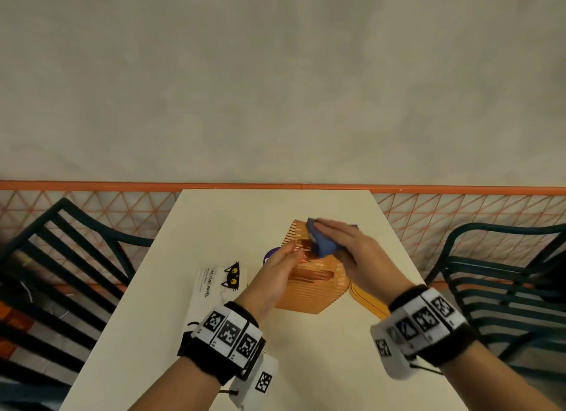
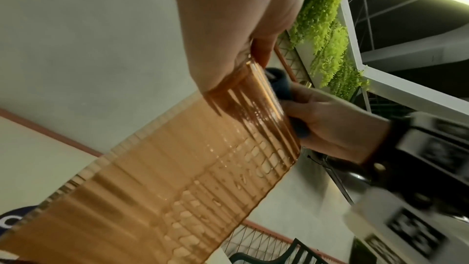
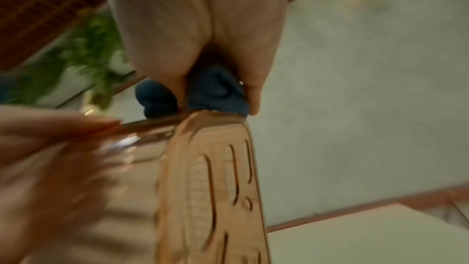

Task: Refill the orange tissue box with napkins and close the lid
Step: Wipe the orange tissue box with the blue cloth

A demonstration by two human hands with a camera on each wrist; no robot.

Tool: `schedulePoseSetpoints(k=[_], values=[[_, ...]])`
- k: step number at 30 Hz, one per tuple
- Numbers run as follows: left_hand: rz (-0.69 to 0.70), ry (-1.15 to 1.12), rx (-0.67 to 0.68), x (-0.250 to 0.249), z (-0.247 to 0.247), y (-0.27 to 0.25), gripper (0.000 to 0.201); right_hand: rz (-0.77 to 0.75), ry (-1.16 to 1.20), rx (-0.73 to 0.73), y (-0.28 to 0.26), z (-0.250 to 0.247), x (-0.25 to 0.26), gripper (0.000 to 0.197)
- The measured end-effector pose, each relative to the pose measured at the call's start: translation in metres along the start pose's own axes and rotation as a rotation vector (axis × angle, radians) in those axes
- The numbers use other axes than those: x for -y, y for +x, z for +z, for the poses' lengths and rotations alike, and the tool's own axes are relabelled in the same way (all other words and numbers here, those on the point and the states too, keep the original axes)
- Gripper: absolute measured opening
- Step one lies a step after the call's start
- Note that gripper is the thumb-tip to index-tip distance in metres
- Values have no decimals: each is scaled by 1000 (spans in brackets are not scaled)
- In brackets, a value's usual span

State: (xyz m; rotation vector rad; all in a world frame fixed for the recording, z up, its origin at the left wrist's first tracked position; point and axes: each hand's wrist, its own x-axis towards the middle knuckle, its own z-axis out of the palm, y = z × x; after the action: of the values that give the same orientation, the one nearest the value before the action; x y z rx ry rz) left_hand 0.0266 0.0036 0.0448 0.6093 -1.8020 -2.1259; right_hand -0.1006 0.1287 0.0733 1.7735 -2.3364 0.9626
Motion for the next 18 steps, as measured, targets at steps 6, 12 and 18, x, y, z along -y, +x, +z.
schedulePoseSetpoints(k=[6,12,18], values=[[24,-76,-6,-6,-1,1,27,-67,-54,-64,3,1,15,51],[57,-160,110,-3,-2,-8,40,-149,-39,-74,-2,-1,8,51],[35,-255,231,-6,-1,-7,57,24,200,-141,14,-27,0,46]])
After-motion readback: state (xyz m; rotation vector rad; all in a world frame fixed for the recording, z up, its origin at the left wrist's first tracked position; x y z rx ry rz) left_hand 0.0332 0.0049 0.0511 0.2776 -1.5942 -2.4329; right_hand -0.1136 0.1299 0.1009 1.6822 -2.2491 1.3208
